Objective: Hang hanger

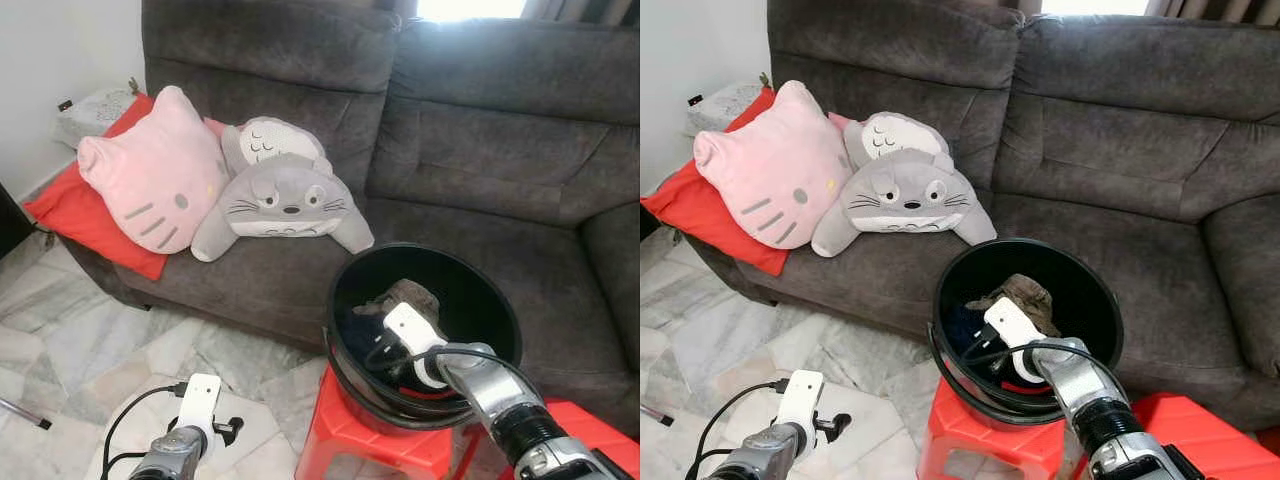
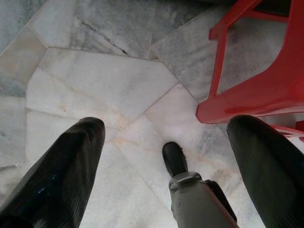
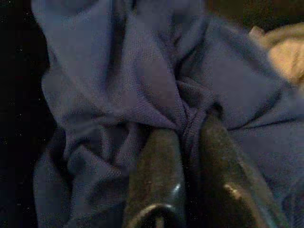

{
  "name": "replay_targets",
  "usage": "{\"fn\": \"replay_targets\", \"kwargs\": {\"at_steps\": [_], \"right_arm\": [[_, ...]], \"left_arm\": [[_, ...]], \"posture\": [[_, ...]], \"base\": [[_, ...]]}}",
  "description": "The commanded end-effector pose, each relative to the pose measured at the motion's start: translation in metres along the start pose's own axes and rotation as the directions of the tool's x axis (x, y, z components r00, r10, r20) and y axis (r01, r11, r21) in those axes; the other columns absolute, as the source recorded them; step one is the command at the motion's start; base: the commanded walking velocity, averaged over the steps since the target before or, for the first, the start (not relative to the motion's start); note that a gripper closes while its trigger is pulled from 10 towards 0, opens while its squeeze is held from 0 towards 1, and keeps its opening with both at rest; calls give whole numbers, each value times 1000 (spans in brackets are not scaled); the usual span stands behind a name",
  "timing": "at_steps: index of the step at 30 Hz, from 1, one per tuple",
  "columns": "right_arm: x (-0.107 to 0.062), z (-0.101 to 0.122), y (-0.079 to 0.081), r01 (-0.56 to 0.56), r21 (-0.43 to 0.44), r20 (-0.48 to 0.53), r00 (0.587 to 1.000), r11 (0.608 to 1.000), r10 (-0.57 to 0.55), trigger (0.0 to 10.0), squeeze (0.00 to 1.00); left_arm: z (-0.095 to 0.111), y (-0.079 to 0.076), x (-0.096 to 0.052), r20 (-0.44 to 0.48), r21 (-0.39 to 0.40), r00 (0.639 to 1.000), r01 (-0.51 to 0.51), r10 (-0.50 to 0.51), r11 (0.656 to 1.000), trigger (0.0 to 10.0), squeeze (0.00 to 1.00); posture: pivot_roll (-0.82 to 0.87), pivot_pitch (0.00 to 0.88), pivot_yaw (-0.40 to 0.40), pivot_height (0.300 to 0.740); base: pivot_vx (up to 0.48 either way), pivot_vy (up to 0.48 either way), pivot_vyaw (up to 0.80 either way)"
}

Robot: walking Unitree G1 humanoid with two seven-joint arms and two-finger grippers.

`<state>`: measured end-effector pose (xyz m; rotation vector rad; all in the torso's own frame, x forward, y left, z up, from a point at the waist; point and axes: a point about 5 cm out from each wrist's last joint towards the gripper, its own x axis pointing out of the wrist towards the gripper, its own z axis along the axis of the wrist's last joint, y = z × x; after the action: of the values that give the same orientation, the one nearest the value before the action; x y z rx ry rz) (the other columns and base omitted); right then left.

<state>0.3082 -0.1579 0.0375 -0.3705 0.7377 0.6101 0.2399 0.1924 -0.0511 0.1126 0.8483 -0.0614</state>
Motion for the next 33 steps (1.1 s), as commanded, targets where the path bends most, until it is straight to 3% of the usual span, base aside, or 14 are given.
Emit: {"fn": "replay_targets", "kwargs": {"at_steps": [1,8,9,13,18,24,33], "right_arm": [[-5,23,-6,26,8,92,995,1000,-27,0,0],[-23,70,-16,57,63,300,951,996,-74,0,0],[-30,84,-17,47,80,366,928,996,-73,0,0],[-36,96,-16,35,96,420,905,995,-72,0,0],[-61,133,-21,8,149,581,808,989,-94,0,0],[-76,150,-19,-30,163,656,750,986,-85,0,0],[-83,165,-3,-98,115,688,726,989,-8,0,0]], "left_arm": [[0,2,0,-5,4,1000,-10,10,1000,10000,0],[0,2,0,-6,6,1000,-9,9,1000,10000,0],[0,2,0,-6,6,1000,-9,9,1000,10000,0],[-1,2,0,-6,6,1000,-9,9,1000,10000,0],[-1,1,0,-6,5,1000,-8,8,1000,10000,0],[-1,1,0,-6,3,1000,-9,9,1000,10000,0],[0,1,0,1,-9,1000,-18,18,1000,10000,0]], "posture": [[-97,0,-14,740],[-97,0,-14,740],[-97,0,-14,740],[-97,0,-14,740],[-98,0,-12,740],[-98,0,-13,740],[-96,0,-14,740]], "base": [[0,0,0],[0,0,0],[0,0,0],[0,0,0],[0,0,0],[0,0,0],[0,0,0]]}}
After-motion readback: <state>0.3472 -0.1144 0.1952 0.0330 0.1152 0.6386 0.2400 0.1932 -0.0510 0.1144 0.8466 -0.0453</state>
